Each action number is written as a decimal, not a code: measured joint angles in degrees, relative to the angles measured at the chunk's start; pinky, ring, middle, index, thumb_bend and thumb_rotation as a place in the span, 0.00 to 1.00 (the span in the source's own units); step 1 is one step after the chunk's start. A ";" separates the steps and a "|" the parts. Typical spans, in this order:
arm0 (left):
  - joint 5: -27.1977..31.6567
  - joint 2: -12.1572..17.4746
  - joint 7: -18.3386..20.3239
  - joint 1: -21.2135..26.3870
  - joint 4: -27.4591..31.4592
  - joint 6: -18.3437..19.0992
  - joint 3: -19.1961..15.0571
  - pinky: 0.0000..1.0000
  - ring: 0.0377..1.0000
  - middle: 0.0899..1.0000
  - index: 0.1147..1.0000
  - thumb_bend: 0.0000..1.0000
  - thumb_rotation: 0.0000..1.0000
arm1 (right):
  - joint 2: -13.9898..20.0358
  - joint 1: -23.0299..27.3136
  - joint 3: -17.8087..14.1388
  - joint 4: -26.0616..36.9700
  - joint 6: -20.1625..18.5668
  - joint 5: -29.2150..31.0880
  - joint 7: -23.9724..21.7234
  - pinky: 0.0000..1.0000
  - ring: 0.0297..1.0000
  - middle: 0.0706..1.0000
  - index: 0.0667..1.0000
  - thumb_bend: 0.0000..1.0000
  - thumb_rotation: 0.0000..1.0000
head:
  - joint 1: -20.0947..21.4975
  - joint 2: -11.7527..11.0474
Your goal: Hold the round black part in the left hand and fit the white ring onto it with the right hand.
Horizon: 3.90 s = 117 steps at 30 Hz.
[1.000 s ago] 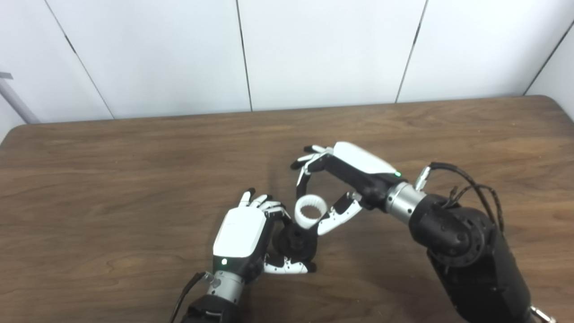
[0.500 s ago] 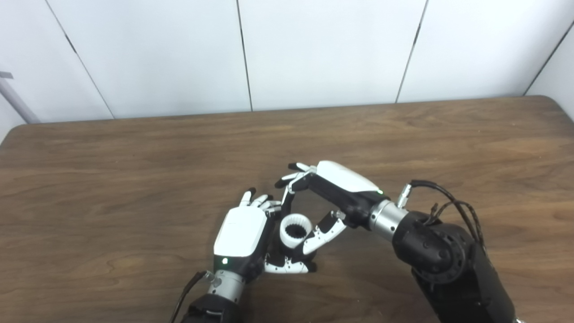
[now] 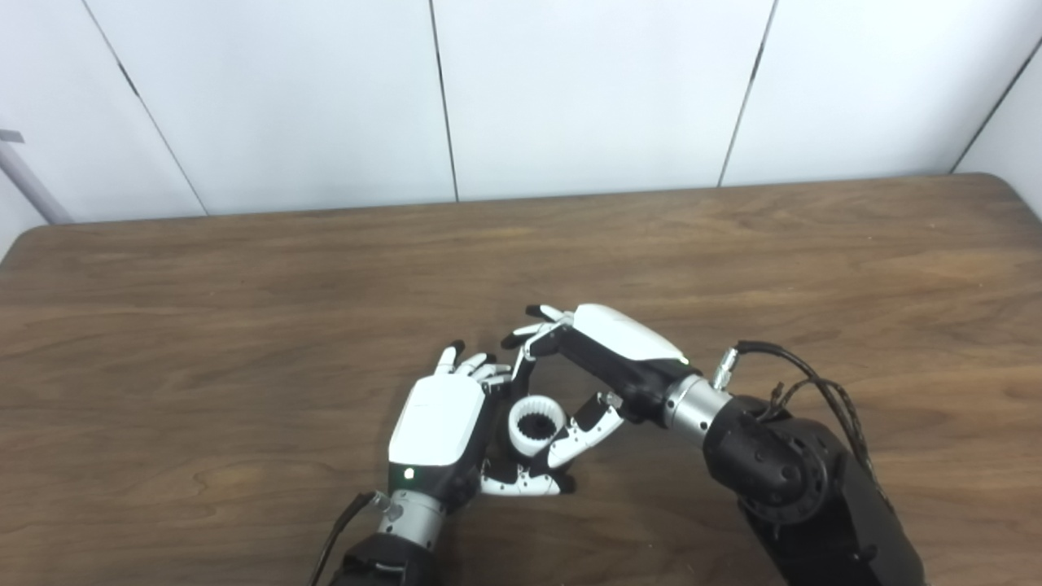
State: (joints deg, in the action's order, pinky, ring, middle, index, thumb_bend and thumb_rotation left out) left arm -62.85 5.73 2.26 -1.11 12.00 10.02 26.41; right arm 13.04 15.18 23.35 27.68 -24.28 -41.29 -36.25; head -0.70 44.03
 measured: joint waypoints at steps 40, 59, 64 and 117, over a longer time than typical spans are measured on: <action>0.30 -0.02 -0.35 0.12 -0.24 0.26 0.08 1.00 0.88 0.75 0.42 0.52 0.06 | 1.04 -0.28 -1.28 -2.56 0.30 1.52 2.49 0.98 1.00 0.84 0.45 0.52 0.13 | 0.35 -0.26; 0.24 -0.40 -0.24 0.12 -0.24 0.46 0.15 1.00 0.88 0.75 0.42 0.52 0.05 | 1.84 -0.53 -1.65 -2.56 0.30 2.06 3.03 0.93 1.00 0.83 0.45 0.52 0.13 | 0.18 -0.09; 0.23 -0.47 -0.27 0.14 -0.31 0.46 0.16 1.00 0.88 0.75 0.42 0.52 0.06 | 1.82 -0.54 -1.48 -2.56 0.30 2.01 3.14 0.93 1.00 0.83 0.45 0.52 0.13 | 0.18 -0.26; -0.31 -1.45 -1.48 0.49 -1.38 0.70 0.52 1.00 0.87 0.75 0.42 0.52 0.06 | 1.74 -0.53 -0.86 -3.19 0.27 2.61 3.57 0.93 1.00 0.83 0.45 0.52 0.13 | -0.79 0.79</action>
State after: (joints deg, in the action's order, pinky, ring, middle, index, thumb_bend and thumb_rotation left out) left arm -63.16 4.28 0.79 -0.63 10.62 10.72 26.93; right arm 14.79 14.65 22.49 24.50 -24.00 -38.68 -32.68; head -1.49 44.82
